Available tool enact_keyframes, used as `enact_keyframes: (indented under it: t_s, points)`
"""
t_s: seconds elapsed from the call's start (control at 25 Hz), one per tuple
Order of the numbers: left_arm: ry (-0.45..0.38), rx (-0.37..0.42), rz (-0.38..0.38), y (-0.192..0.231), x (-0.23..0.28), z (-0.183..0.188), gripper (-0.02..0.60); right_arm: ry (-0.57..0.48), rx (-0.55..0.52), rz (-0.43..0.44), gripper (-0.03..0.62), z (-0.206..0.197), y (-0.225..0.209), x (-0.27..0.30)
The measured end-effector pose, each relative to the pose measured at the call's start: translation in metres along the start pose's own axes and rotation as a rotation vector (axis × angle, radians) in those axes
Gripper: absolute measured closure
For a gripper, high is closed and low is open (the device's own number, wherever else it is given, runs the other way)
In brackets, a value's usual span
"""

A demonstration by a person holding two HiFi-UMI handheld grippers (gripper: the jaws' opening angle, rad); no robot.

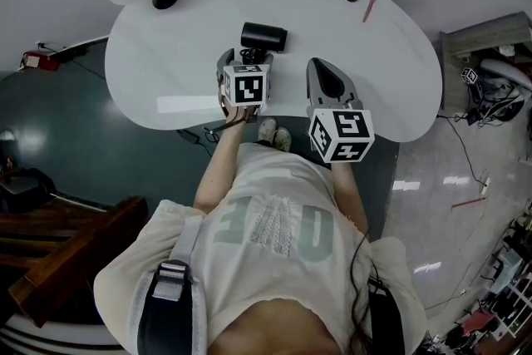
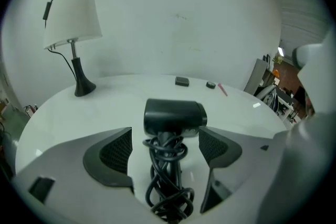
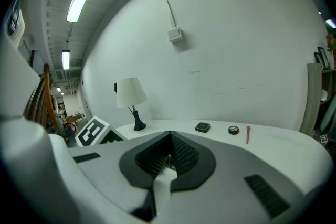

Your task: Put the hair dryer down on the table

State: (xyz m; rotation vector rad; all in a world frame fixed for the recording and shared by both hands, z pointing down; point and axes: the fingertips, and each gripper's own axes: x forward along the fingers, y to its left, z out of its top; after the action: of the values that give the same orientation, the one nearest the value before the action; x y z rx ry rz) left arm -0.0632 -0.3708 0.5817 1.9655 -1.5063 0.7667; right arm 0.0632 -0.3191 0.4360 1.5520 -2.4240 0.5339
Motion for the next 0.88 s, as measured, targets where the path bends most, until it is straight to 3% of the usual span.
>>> enact_keyframes:
  t_s: [0.2, 0.48, 0.68, 0.88]
  points:
    - [-0.214, 0.017, 0.006, 0.000, -0.046, 0.079, 0.202, -0.086, -0.056, 0.017, 0.597, 0.037, 0.007, 0.008]
    - [-0.530, 0.087, 0.012, -0.008, -0.147, 0.176, 0.203, -0.286, -0.113, -0.002, 0.596, 0.116, 0.012, -0.008]
    - [-0.695, 0.115, 0.002, -0.012, -0.208, 0.203, 0.204, -0.400, -0.099, 0.002, 0.597, 0.151, 0.016, -0.030]
    - [-0.775, 0.122, 0.006, -0.012, -0.244, 0.205, 0.207, -0.460, -0.111, 0.015, 0.597, 0.167, 0.028, -0.046]
